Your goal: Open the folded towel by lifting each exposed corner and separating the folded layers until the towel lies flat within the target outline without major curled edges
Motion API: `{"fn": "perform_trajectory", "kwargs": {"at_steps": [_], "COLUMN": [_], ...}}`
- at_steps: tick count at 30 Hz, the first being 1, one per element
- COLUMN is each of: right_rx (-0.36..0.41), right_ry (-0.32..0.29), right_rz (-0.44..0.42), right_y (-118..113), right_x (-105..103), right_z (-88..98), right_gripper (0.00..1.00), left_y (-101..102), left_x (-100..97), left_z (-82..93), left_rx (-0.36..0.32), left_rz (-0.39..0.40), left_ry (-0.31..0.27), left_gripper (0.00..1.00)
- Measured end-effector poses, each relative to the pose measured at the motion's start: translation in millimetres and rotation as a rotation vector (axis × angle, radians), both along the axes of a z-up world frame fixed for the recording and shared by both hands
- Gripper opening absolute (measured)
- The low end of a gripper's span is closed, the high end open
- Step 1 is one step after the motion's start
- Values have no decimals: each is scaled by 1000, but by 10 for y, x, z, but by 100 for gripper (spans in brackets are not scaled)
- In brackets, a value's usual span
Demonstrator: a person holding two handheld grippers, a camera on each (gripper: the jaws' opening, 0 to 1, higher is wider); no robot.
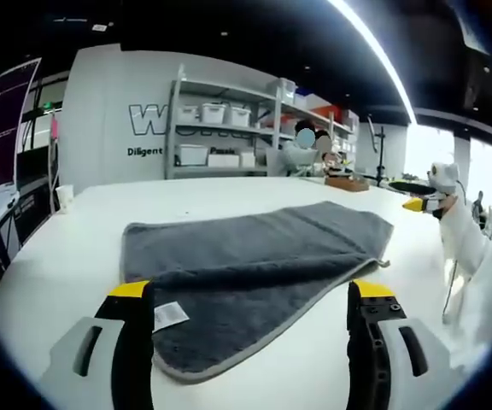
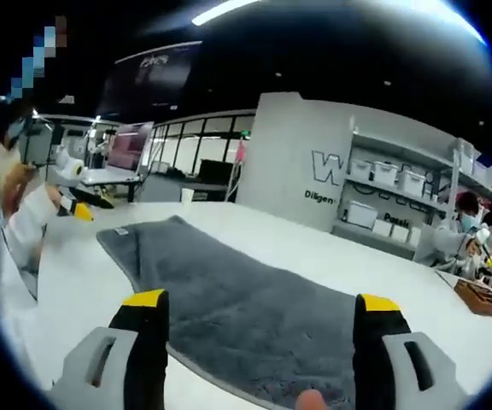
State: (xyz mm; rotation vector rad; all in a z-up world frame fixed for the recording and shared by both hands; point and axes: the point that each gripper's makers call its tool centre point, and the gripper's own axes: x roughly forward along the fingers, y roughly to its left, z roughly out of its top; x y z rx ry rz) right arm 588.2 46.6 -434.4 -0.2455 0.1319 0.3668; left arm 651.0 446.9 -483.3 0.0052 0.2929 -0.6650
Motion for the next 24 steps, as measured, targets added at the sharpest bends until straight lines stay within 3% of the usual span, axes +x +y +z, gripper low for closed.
{"fn": "perform_trajectory", "kwargs": {"at_steps": [2, 7, 13, 20, 24], "right_rx": [5, 29, 79, 104, 139], "right_ry": [-1, 9, 82, 137, 146], "right_rz": [-19, -51, -105, -164, -174], "right_y": [-32, -126, -310, -558, -667], "right_x": [-6, -46, -115, -154, -178], "right_z": [-6, -32, -176, -328, -360], "right_gripper": [98, 99, 99, 99, 97], "left_y": [-6, -29, -12, 211, 315], "left_x": [-5, -16, -8, 55, 49], "left_z": [-14, -29, -64, -164, -322], "left_rx": [3, 13, 33, 38, -18], "left_rz": [1, 0, 20, 127, 211], "left_ry": [3, 6, 17, 59, 114], "left_gripper": [92, 92, 91, 89, 85]}}
